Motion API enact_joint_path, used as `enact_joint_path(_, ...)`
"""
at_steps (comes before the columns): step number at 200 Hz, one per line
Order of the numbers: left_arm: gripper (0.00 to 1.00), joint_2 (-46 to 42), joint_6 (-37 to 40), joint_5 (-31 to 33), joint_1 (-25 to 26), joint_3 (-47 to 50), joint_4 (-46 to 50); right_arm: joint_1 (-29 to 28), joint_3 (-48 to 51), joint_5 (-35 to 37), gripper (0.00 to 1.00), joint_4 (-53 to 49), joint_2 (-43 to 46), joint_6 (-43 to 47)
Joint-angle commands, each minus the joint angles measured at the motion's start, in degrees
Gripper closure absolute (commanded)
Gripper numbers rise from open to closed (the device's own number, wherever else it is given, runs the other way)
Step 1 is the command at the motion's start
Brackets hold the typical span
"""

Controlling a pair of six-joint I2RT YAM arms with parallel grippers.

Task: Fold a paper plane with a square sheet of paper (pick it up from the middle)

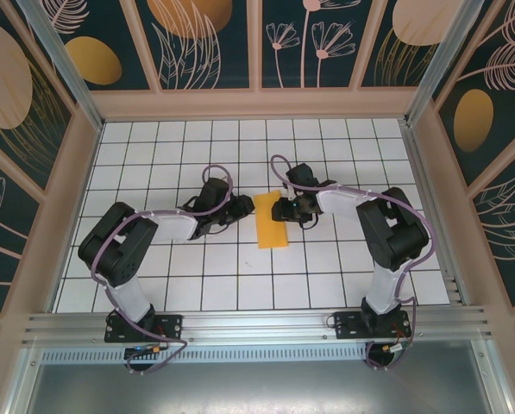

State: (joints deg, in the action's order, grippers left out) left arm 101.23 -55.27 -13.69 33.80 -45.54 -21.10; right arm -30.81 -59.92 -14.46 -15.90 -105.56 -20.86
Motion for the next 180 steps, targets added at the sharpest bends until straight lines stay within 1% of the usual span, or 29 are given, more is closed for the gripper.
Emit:
enact_joint_path(1, 0.59, 1.64, 0.82, -2.43, 0.7, -2.22, -2.41, -1.38, 2.33, -0.04, 0.49, 1.84, -7.34, 1.08)
enact_joint_path(29, 0.64, 3.12, 0.86, -3.4, 1.43, -3.43, -2.71, -1.36, 2.32, -0.05, 0.49, 1.78, -7.46, 1.09)
enact_joint_path(69, 0.74, 5.59, 0.59, -4.76, 2.49, -4.77, -3.01, -1.36, 2.35, -0.04, 0.49, 1.84, -7.64, 1.05)
enact_joint_path(96, 0.79, 7.14, 0.42, -5.29, 3.0, -5.23, -3.0, -1.36, 2.33, -0.04, 0.49, 1.9, -7.78, 0.99)
enact_joint_path(133, 0.83, 8.31, 0.27, -5.57, 3.38, -5.61, -2.9, -1.36, 2.41, 0.0, 0.49, 1.92, -7.92, 0.85)
enact_joint_path(180, 0.85, 8.94, 1.55, -3.03, 3.38, -5.45, 0.87, -1.37, 2.62, -0.18, 0.49, 2.12, -7.93, 0.65)
